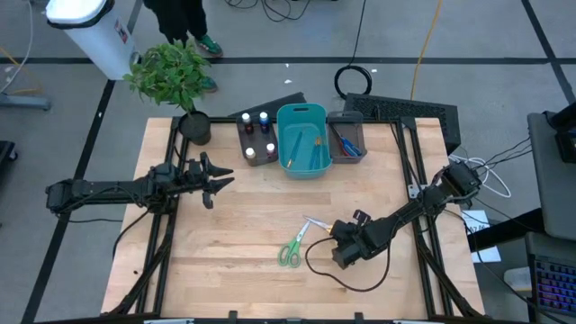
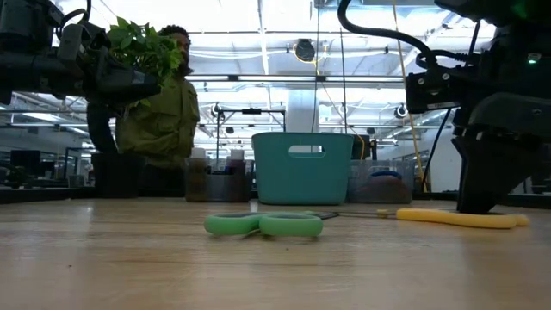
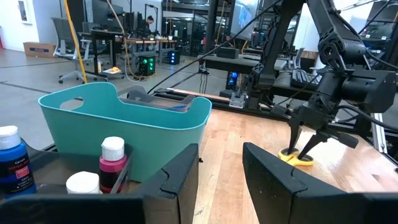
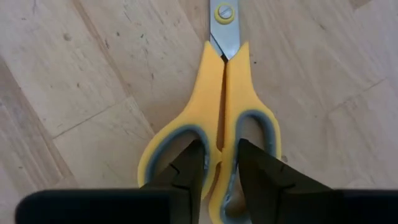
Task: Pick & Place Paint Supplies
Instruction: Put the yellow scissor into the right black bin
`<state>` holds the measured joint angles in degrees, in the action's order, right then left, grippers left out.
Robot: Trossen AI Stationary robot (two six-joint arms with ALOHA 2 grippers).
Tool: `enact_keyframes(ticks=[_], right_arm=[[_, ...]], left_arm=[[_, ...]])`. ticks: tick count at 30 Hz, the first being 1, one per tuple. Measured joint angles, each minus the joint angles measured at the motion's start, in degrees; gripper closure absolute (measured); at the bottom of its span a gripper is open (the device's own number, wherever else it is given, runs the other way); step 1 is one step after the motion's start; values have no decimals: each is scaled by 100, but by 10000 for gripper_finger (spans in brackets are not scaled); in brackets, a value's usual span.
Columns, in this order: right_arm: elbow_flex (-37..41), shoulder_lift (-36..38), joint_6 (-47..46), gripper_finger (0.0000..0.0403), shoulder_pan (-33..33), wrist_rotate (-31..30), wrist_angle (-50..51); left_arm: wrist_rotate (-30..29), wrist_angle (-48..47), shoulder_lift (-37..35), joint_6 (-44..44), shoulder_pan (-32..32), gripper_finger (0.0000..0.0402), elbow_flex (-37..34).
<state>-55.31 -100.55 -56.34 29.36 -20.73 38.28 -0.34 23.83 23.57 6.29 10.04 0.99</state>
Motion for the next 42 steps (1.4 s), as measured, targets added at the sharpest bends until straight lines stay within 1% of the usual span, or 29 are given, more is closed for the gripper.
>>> enact_keyframes(ticks=[4,8,12,18,20,23,25,27,32,35,38,39,42], right_arm=[[211,-3,-7,343,-6,8,-28],[263,18,-39,343,-11,1,-25],[260,259,-29,345,-29,-38,-61],[304,1016,44,356,-39,-316,149],[290,1350,95,368,-41,-460,172],[284,1824,227,395,-31,-594,204],[284,2156,333,401,-30,-733,201],[284,2443,397,398,-33,-912,203],[276,2983,651,403,-30,-1127,184],[316,3116,814,402,-33,-1051,143],[569,3142,1078,393,-30,-1053,-39],[704,3141,1070,386,-30,-997,-139],[1272,3103,1060,353,-52,-477,-701]], left_arm=[[0,0,0,4,0,270,0],[0,0,-2,6,0,270,0],[0,0,0,4,2,270,0],[-2,-1,-2,6,0,270,-1],[-1,-2,0,6,2,270,0],[-2,0,-2,6,2,270,0],[0,-1,-1,6,0,270,0],[-1,-1,-2,2,1,270,0],[0,0,0,2,0,270,0],[0,0,-1,6,1,270,0],[0,-2,-1,4,0,270,0],[-1,0,0,6,0,270,0],[0,-1,-1,2,1,270,0]])
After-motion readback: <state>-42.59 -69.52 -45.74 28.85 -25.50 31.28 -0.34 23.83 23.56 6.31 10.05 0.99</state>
